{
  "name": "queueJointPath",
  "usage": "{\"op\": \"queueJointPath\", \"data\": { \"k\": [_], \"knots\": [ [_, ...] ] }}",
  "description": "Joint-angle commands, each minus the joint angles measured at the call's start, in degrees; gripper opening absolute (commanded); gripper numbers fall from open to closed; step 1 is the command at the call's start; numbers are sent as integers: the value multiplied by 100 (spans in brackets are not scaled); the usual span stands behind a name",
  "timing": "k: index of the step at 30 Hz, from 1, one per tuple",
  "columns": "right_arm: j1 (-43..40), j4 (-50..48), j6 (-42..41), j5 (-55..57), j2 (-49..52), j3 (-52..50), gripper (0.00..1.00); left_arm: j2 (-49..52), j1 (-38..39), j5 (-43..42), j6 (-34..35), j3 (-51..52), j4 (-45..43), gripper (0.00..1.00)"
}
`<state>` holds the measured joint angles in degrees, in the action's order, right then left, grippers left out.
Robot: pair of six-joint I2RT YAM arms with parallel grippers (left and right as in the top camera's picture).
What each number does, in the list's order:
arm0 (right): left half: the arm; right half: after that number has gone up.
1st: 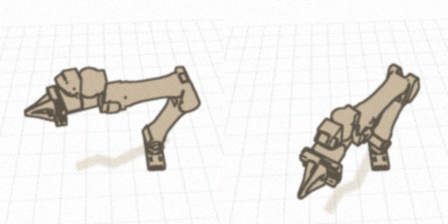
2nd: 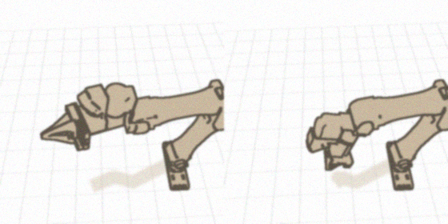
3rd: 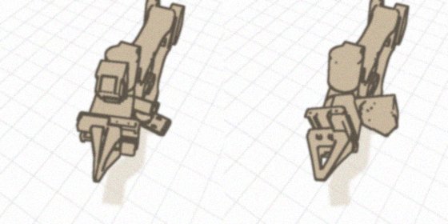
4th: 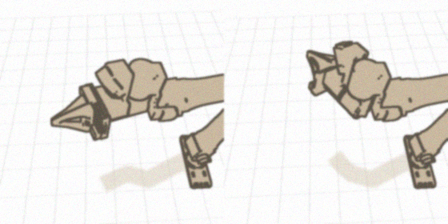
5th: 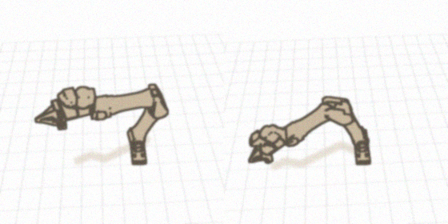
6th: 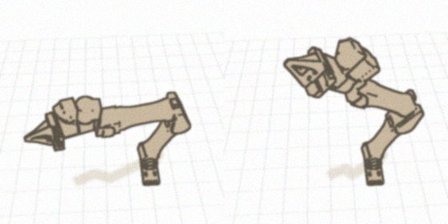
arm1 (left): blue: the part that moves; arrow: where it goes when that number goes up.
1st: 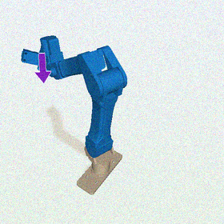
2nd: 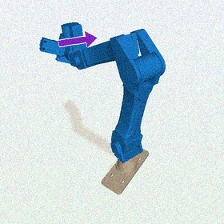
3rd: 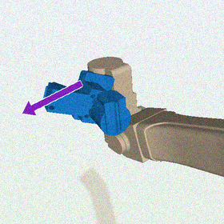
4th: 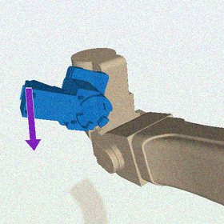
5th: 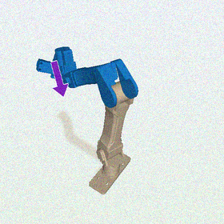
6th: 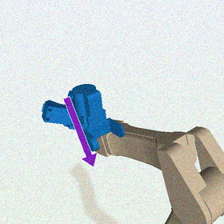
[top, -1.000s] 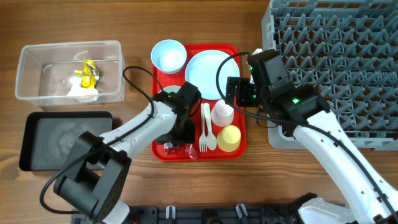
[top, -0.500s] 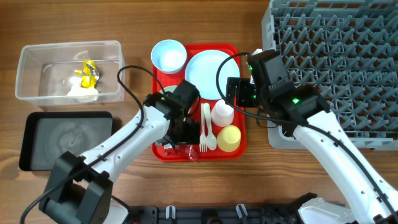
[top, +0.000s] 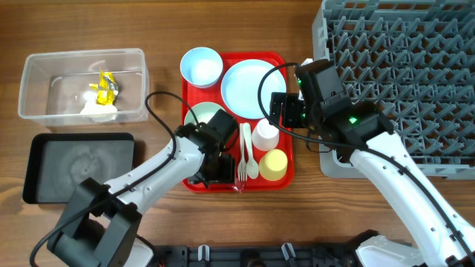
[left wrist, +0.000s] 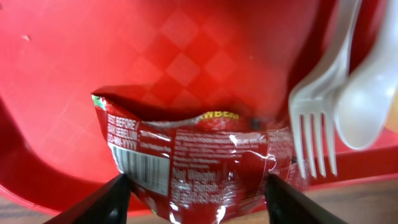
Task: Sort waste into correct bins and load items into the dishwasher rack
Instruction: 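Grasp the red wrapper with the left gripper and lift it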
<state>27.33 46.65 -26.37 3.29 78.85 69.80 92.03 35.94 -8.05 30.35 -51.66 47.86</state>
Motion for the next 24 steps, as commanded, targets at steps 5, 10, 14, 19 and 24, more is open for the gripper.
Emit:
{"op": "queueJointPath", "data": {
  "k": [5, 10, 14, 19, 24],
  "knots": [
    [-2, 11, -63, 118, -42, 59, 100, 4, 33, -44, 254, 459, -315, 60],
    [-2, 11, -72, 118, -42, 59, 100, 4, 33, 52, 251, 459, -470, 43],
    [-2, 13, -72, 118, -42, 59, 100, 4, 33, 210, 251, 459, -522, 20],
    [-2, 11, -72, 116, -39, 57, 100, 4, 31, 409, 251, 457, -533, 4],
    [-2, 9, -74, 116, -39, 57, 100, 2, 28, 407, 251, 457, -546, 4]
  ]
}}
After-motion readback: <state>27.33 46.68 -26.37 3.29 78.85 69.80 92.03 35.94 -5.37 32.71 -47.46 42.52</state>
